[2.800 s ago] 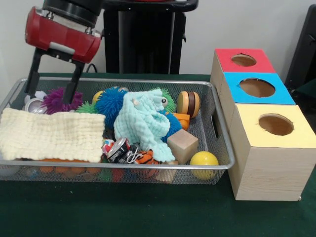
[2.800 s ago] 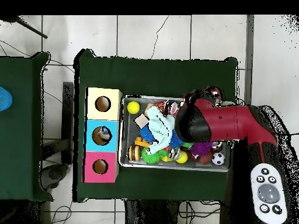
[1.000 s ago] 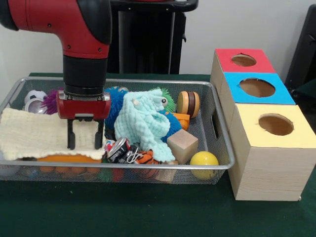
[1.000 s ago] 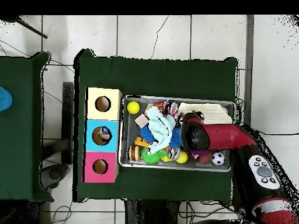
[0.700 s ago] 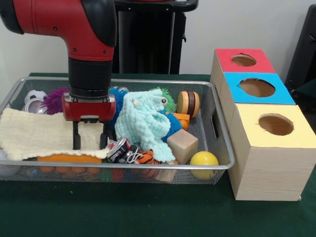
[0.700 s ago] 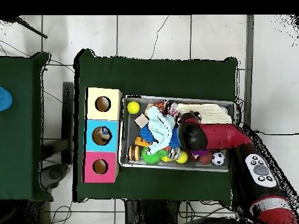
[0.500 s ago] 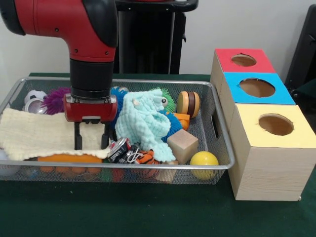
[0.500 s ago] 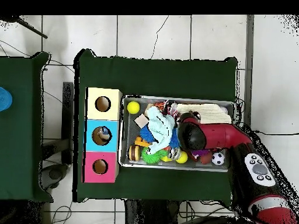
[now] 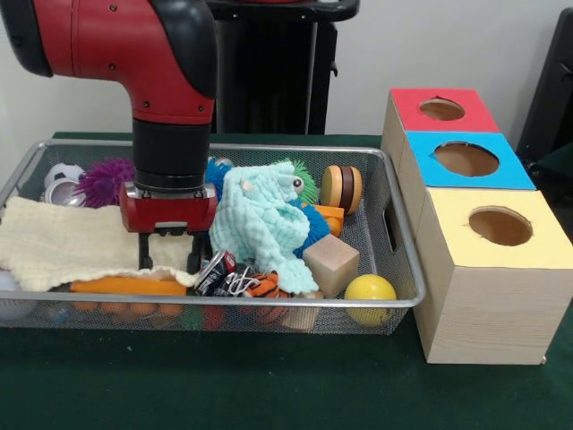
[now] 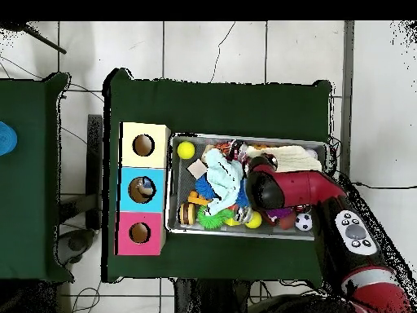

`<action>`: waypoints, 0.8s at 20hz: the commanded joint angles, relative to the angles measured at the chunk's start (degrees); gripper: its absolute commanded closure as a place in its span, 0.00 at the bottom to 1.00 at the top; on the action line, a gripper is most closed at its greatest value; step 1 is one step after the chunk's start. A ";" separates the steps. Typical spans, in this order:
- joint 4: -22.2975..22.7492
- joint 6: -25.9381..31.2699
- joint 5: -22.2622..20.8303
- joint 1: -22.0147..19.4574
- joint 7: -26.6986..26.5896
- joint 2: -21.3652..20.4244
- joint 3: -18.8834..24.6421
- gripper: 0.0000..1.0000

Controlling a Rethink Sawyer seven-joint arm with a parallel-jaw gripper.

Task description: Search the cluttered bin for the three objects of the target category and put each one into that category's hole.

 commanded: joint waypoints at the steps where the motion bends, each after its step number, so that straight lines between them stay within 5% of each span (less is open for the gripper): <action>1: -4.33 -5.11 -5.53 0.30 -0.49 6.97 3.72 0.00; 5: -5.23 -5.94 -6.96 0.91 -0.30 7.78 3.08 0.00; 6: -5.44 -5.42 -7.08 1.26 0.16 7.71 2.71 1.00; 12: -2.06 -1.88 -4.83 0.17 0.13 4.46 5.24 1.00; 16: 4.47 8.83 4.55 -1.70 1.73 -1.53 8.17 1.00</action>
